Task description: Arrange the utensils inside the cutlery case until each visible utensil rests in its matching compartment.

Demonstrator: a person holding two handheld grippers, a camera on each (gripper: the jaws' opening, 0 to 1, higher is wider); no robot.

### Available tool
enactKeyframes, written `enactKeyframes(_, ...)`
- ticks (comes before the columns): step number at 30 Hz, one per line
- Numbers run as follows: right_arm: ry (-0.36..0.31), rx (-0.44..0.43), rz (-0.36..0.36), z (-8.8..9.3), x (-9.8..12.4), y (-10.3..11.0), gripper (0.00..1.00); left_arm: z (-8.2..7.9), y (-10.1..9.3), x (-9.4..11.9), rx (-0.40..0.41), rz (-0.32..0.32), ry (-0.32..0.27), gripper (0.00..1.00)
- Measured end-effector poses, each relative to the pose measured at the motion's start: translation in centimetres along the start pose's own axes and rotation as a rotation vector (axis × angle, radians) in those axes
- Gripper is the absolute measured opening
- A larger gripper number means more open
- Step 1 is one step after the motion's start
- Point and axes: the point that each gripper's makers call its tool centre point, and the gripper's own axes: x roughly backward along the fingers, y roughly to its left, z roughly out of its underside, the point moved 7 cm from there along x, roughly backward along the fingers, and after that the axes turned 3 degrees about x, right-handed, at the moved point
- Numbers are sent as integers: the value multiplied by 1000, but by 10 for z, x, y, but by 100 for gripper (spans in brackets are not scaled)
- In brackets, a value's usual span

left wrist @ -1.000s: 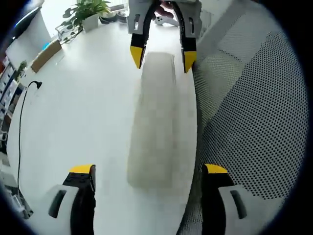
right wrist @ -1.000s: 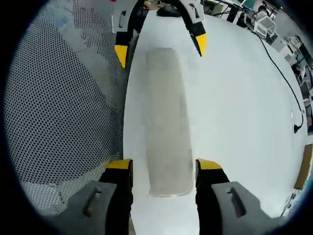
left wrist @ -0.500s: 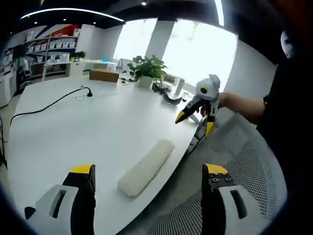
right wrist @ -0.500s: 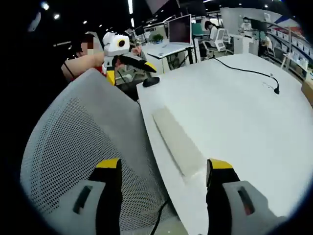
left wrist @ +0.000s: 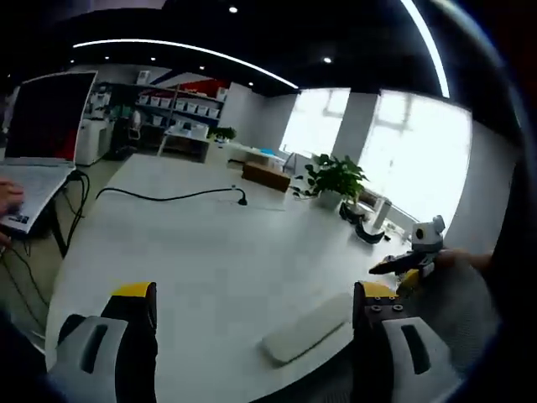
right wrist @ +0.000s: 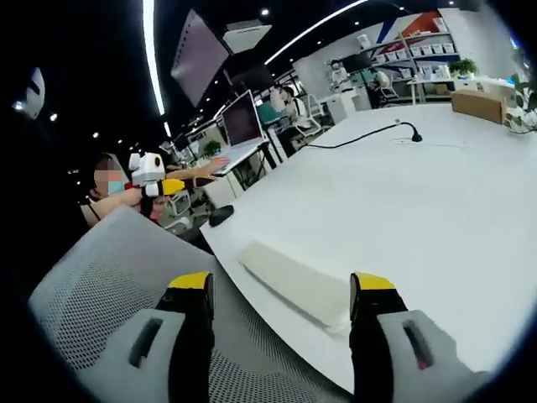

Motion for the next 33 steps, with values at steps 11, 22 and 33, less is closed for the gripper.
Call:
enactKeyframes(11,-215,-114,76,-18,11,-9,89,-22,0,7,50,-7,-188,100)
enactKeyframes(22,-256,-131,110,-21,13,-14,99,-19,-4,3,64,21,-148,100)
enactKeyframes(33,-250,-127,133,-20,14,-16,99,-18,-2,4,54,14,-138,100)
